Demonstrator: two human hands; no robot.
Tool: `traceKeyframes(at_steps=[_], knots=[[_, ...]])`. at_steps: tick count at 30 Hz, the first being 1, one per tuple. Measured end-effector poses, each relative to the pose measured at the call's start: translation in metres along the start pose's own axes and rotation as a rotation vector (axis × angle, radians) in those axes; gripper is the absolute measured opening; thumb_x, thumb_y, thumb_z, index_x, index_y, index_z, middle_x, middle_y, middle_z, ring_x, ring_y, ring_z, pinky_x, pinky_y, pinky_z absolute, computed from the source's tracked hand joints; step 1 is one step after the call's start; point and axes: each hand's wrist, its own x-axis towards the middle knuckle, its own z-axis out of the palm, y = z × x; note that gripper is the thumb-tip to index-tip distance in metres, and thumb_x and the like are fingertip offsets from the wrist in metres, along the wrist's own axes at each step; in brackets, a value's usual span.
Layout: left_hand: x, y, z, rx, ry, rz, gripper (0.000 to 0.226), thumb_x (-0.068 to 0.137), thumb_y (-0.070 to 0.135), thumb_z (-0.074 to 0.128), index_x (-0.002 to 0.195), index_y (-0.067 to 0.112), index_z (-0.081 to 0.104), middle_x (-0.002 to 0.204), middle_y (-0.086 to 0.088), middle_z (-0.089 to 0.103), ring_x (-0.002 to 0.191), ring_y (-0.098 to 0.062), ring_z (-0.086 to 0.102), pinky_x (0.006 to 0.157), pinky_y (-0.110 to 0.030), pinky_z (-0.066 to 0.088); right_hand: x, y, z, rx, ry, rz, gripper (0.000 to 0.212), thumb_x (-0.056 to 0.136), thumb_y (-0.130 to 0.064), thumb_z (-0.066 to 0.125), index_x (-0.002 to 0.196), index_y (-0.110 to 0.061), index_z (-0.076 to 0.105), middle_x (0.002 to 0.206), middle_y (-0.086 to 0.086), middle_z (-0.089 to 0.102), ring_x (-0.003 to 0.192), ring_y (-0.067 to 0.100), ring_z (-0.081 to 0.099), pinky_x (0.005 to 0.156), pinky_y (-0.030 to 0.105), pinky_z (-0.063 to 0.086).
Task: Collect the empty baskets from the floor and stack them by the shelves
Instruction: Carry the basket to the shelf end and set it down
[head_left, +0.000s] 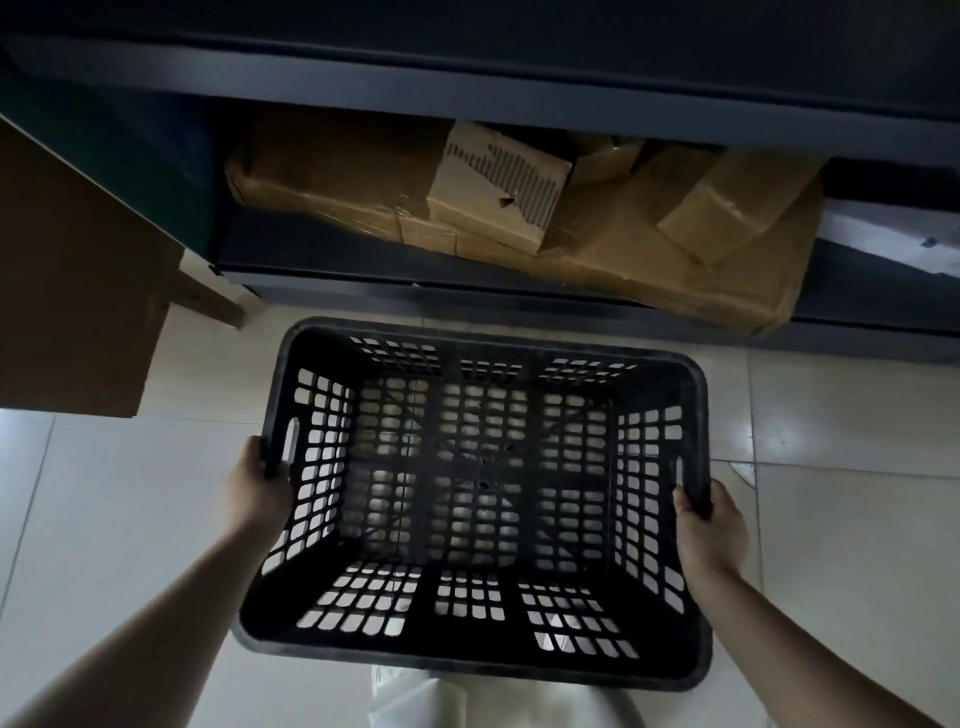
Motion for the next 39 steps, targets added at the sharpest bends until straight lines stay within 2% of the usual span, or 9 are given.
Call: traceKeyframes(at_steps=[3, 6, 9, 12, 17, 23, 28, 34, 39], knots=[[-0.007, 0.01, -0.008, 0.127, -0.052, -0.013, 0.021, 0.089, -0.003, 0.049, 0.11, -0.002, 0.048, 0.099, -0.034, 0.062, 0.087, -0.048, 0.06, 0.066, -0.043, 0.044, -0.003, -0.01, -0.008, -0.04, -0.069, 0.027, 0.018, 0.09, -0.015, 0.055, 0.107, -0.007, 0.055, 0.091, 0.007, 0.062, 0.08, 0.029, 0.059, 0.064, 0.03, 0.041], [-0.023, 0.029, -0.026, 0.225, -0.09, -0.037, 0.044, 0.085, 0.0, 0.053, 0.128, 0.001, 0.041, 0.109, -0.035, 0.06, 0.095, -0.051, 0.058, 0.072, -0.045, 0.043, -0.018, -0.032, -0.026, -0.063, -0.118, 0.008, 0.039, 0.086, -0.014, 0.062, 0.121, -0.014, 0.047, 0.104, 0.007, 0.066, 0.068, 0.016, 0.056, 0.054, 0.023, 0.038], [-0.055, 0.061, -0.056, 0.247, -0.106, 0.03, 0.057, 0.085, 0.002, 0.057, 0.137, 0.001, 0.035, 0.12, -0.035, 0.055, 0.105, -0.05, 0.055, 0.084, -0.049, 0.045, -0.041, -0.073, -0.061, -0.052, -0.157, -0.039, 0.057, 0.083, -0.018, 0.067, 0.133, -0.017, 0.04, 0.127, 0.009, 0.06, 0.106, 0.031, 0.061, 0.079, 0.038, 0.049], [-0.099, 0.111, -0.098, 0.253, -0.134, 0.137, 0.056, 0.085, 0.005, 0.061, 0.136, 0.003, 0.039, 0.122, -0.032, 0.055, 0.108, -0.048, 0.055, 0.084, -0.046, 0.044, -0.07, -0.12, -0.116, -0.093, -0.21, -0.134, 0.068, 0.083, -0.023, 0.067, 0.141, -0.018, 0.033, 0.142, 0.007, 0.049, 0.126, 0.03, 0.05, 0.099, 0.041, 0.042], [-0.192, 0.215, -0.178, 0.263, -0.206, 0.365, 0.053, 0.088, 0.019, 0.059, 0.138, 0.012, 0.041, 0.12, -0.023, 0.06, 0.098, -0.038, 0.059, 0.081, -0.041, 0.049, -0.132, -0.191, -0.246, -0.163, -0.202, -0.268, 0.072, 0.084, -0.03, 0.065, 0.145, -0.016, 0.029, 0.147, 0.007, 0.043, 0.132, 0.026, 0.045, 0.106, 0.037, 0.039], [-0.306, 0.327, -0.258, 0.28, -0.277, 0.612, 0.059, 0.092, 0.042, 0.049, 0.146, 0.026, 0.029, 0.145, -0.007, 0.045, 0.106, -0.027, 0.063, 0.072, -0.033, 0.053, -0.213, -0.227, -0.398, -0.03, -0.048, -0.229, 0.069, 0.085, -0.035, 0.063, 0.144, -0.017, 0.031, 0.143, 0.009, 0.047, 0.129, 0.025, 0.047, 0.102, 0.035, 0.041], [-0.417, 0.381, -0.3, 0.281, -0.387, 0.835, 0.064, 0.091, 0.045, 0.051, 0.147, 0.025, 0.03, 0.147, -0.005, 0.044, 0.129, -0.026, 0.049, 0.099, -0.041, 0.048, -0.286, -0.216, -0.5, 0.166, 0.127, -0.137, 0.072, 0.085, -0.035, 0.064, 0.146, -0.019, 0.029, 0.145, 0.008, 0.045, 0.131, 0.025, 0.044, 0.104, 0.035, 0.039], [-0.55, 0.428, -0.304, 0.263, -0.508, 1.097, 0.064, 0.09, 0.04, 0.054, 0.147, 0.028, 0.028, 0.146, -0.008, 0.044, 0.13, -0.028, 0.047, 0.102, -0.043, 0.045, -0.341, -0.164, -0.618, 0.254, 0.336, -0.111, 0.073, 0.085, -0.037, 0.062, 0.147, -0.021, 0.026, 0.144, 0.006, 0.047, 0.128, 0.025, 0.048, 0.101, 0.033, 0.042], [-0.695, 0.425, -0.272, 0.281, -0.603, 1.331, 0.064, 0.09, 0.04, 0.056, 0.146, 0.024, 0.03, 0.144, -0.011, 0.046, 0.128, -0.031, 0.049, 0.099, -0.044, 0.046, -0.388, -0.048, -0.71, 0.249, 0.502, -0.008, 0.073, 0.086, -0.037, 0.059, 0.147, -0.019, 0.024, 0.144, 0.007, 0.047, 0.129, 0.025, 0.047, 0.1, 0.031, 0.039]])
